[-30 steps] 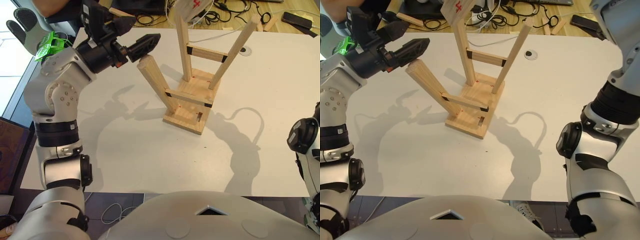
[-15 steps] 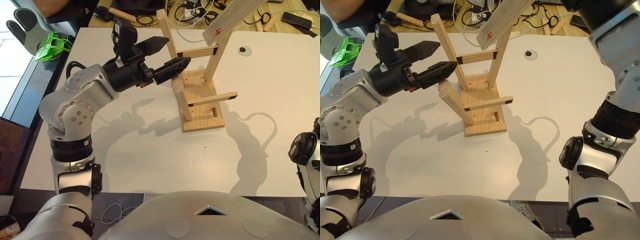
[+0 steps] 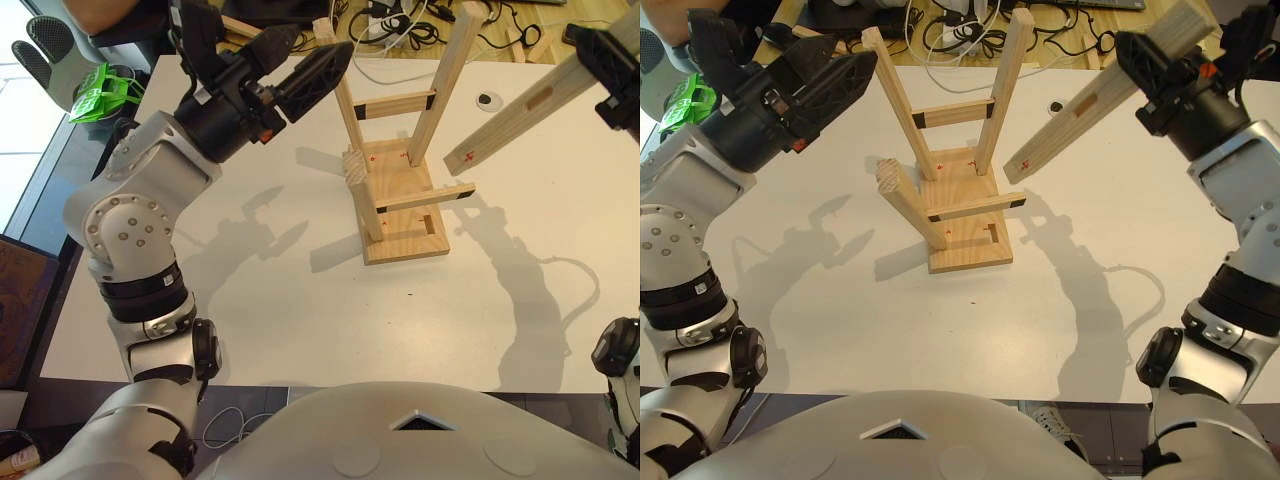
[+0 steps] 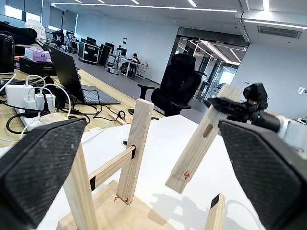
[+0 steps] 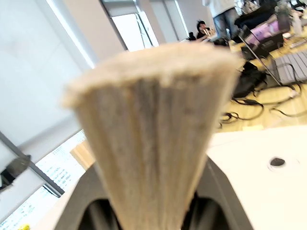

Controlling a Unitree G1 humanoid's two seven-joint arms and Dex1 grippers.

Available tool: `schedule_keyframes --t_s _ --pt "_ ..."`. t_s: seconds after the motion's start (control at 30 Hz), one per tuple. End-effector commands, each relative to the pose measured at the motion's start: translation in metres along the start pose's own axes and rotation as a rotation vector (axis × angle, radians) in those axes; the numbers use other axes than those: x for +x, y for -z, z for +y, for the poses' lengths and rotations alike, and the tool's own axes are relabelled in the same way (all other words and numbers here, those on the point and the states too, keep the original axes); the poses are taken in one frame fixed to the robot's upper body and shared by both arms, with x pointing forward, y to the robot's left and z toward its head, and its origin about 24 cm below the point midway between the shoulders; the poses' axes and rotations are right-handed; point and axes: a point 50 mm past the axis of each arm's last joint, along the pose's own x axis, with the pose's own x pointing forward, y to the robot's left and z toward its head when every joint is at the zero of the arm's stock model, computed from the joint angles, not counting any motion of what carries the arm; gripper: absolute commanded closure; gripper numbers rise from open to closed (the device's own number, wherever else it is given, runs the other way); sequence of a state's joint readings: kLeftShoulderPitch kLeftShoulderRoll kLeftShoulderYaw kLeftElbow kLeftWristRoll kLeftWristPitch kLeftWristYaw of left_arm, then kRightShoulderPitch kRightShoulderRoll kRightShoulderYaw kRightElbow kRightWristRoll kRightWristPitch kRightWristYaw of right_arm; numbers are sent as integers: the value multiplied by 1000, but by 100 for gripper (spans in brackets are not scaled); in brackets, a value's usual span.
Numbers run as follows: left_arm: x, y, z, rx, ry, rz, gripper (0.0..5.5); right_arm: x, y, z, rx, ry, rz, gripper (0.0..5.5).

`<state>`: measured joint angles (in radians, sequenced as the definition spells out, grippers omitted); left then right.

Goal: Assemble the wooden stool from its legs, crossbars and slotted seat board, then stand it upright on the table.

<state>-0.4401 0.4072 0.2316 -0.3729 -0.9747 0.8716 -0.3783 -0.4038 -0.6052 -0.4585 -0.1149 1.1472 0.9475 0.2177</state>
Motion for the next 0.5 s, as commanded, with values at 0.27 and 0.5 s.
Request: schedule_keyframes --t_s 0.27,0.5 --pt "2 0 -1 -18 -73 -58 41 -14 19 12 56 4 73 451" --pt "4 -2 0 -38 -100 -95 41 -18 35 11 63 16 125 451"
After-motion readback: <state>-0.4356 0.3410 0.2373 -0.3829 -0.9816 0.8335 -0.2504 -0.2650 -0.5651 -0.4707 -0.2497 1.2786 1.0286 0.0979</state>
